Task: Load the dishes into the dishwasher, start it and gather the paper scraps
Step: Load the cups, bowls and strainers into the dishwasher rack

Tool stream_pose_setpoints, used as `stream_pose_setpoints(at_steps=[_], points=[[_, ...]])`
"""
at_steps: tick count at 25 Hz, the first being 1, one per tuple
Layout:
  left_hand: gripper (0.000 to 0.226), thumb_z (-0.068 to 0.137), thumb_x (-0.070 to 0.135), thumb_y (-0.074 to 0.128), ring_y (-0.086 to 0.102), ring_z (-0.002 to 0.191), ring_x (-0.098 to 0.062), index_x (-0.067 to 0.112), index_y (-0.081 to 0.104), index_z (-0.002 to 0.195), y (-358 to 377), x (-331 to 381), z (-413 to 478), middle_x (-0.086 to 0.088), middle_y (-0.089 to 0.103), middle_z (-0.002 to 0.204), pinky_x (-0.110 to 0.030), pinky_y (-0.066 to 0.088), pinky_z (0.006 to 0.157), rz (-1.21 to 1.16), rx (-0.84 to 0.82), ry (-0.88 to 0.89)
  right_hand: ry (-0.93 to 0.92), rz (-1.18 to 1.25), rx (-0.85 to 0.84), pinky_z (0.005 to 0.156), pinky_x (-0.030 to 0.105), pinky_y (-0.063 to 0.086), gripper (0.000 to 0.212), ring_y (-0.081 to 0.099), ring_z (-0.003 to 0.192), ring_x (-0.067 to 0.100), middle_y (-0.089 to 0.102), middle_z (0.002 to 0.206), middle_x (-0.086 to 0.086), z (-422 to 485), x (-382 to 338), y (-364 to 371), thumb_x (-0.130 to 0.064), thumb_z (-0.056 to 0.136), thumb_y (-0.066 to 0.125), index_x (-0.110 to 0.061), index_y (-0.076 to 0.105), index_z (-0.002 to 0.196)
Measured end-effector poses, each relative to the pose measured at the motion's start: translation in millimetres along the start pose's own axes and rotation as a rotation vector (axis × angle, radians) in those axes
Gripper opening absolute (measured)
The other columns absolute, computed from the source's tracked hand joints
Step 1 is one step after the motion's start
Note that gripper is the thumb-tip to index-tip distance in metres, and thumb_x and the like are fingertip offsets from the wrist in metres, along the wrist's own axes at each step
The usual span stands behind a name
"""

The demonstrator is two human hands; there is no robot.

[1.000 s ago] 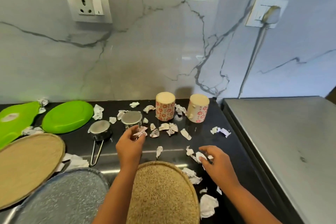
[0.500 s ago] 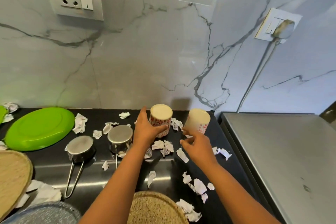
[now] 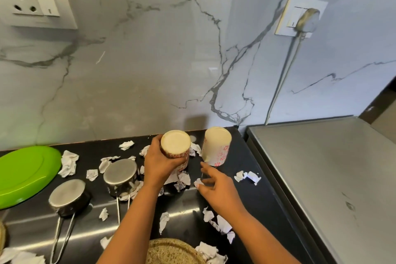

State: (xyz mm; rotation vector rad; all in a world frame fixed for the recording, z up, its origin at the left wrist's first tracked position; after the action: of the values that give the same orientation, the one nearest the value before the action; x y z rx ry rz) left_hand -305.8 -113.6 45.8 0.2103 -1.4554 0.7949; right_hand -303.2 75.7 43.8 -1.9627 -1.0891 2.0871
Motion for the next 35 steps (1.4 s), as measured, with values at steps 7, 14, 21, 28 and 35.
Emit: stream_pose_setpoints(at_steps=[7, 14, 21, 28, 35], points=[[0.082, 0.048, 0.002, 0.088, 0.058, 0.096, 0.005, 0.042, 0.047, 0.107, 26, 71, -96, 0.020, 0.061, 0.103, -0.017, 0.049, 0.078, -0.188, -0.306, 0.179, -0.015, 0.133, 0.070, 0.071, 0.004, 0.045, 0.076, 0.056, 0.090, -0.015, 0.056, 0.105, -0.022, -62, 8, -54, -0.014, 0.072, 0.077, -0.036, 0.038, 0.133], [0.081, 0.025, 0.043, 0.081, 0.062, 0.096, -0.005, 0.049, 0.052, 0.101, 118, 129, -174, 0.013, 0.065, 0.106, -0.019, 0.052, 0.077, -0.241, -0.658, 0.268, 0.086, 0.158, 0.341, 0.082, 0.006, 0.044, 0.074, 0.053, 0.086, -0.023, 0.056, 0.098, -0.033, -151, 50, -139, -0.009, 0.064, 0.082, -0.054, 0.044, 0.109], [0.085, 0.029, 0.036, 0.083, 0.055, 0.101, 0.007, 0.051, 0.050, 0.106, 234, 171, -289, 0.028, 0.059, 0.105, -0.003, 0.044, 0.079, -0.278, -1.006, 0.352, 0.211, 0.215, 0.687, 0.080, 0.007, 0.043, 0.080, 0.052, 0.091, -0.014, 0.060, 0.110, -0.015, -271, 124, -221, -0.013, 0.056, 0.086, -0.022, 0.051, 0.127], [0.087, 0.031, 0.038, 0.089, 0.058, 0.109, -0.010, 0.046, 0.057, 0.113, 323, 216, -413, 0.010, 0.060, 0.117, -0.030, 0.054, 0.082, -0.369, -1.302, 0.109, 0.378, 0.299, 0.808, 0.073, 0.024, 0.056, 0.091, 0.060, 0.098, 0.014, 0.061, 0.114, -0.008, -390, 200, -303, -0.010, 0.054, 0.087, -0.024, 0.045, 0.133], [0.088, 0.029, 0.047, 0.086, 0.057, 0.104, -0.020, 0.037, 0.051, 0.108, 400, 214, -513, 0.003, 0.059, 0.109, -0.044, 0.058, 0.078, -0.051, -1.322, -0.013, 0.488, 0.322, 0.810, 0.067, 0.015, 0.054, 0.089, 0.063, 0.098, 0.012, 0.064, 0.112, -0.010, -466, 286, -338, -0.009, 0.050, 0.089, -0.026, 0.051, 0.128]])
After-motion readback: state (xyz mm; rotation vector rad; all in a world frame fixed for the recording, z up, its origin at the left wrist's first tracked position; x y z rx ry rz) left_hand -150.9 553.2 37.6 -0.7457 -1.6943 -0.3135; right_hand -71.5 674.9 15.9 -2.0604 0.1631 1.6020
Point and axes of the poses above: each hand's wrist, its own z-axis towards the middle knuckle, its own y-axis out of the palm, x = y × z, the point moved 6 cm from there along z, towards the middle knuckle
